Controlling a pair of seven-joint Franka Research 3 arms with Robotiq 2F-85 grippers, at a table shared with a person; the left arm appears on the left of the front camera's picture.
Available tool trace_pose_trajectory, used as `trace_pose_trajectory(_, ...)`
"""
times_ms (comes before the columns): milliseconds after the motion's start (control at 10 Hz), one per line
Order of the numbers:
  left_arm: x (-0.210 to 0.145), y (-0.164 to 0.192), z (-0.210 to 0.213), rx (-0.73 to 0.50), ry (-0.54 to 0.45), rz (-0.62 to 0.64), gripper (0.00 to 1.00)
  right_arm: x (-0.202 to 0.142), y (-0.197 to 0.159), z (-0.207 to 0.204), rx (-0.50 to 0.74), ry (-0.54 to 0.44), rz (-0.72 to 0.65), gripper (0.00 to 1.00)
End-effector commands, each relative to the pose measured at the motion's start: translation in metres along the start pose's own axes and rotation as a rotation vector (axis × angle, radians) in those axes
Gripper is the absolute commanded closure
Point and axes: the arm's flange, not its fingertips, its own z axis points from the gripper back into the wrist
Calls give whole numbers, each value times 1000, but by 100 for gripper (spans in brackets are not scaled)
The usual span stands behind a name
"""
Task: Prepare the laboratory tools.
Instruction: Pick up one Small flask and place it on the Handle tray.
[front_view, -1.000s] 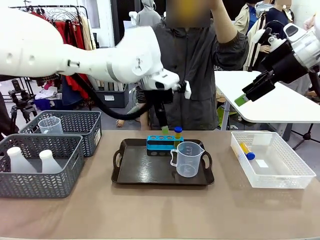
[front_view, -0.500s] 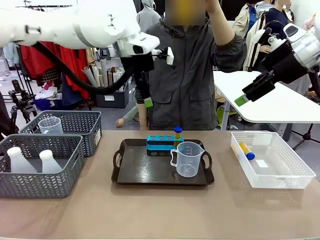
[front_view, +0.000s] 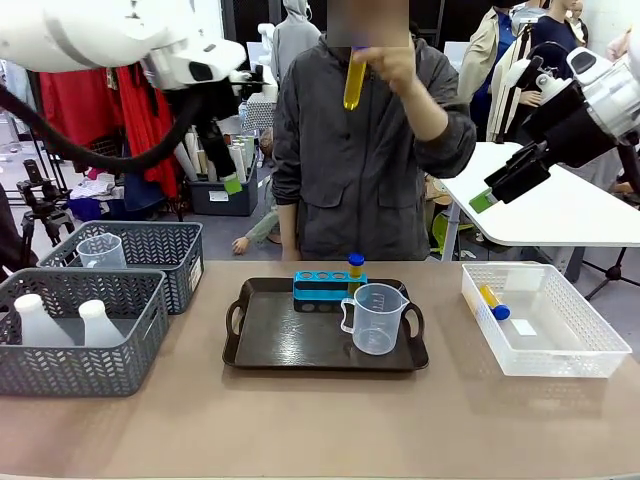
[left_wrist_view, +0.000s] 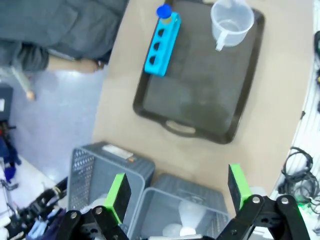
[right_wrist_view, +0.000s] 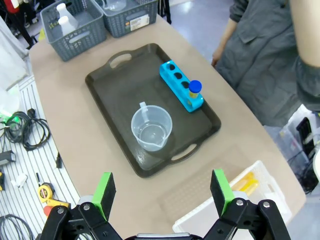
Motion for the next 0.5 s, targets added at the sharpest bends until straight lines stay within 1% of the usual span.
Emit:
trace_pose_trajectory(0,-20,-7,0,44,-23,58,0,-2,0,-1,23,-32,7,0)
trace_pose_trajectory(100,-17,-9,3,41,-47,51,0,-2,0,-1,23,-32,7,0)
trace_pose_trajectory(200,-12,1,6,17,-4,32,0,-2,0,-1,23,-32,7,0)
trace_pose_trajectory(400,-12,1,6,17,-4,32,0,-2,0,-1,23,-32,7,0)
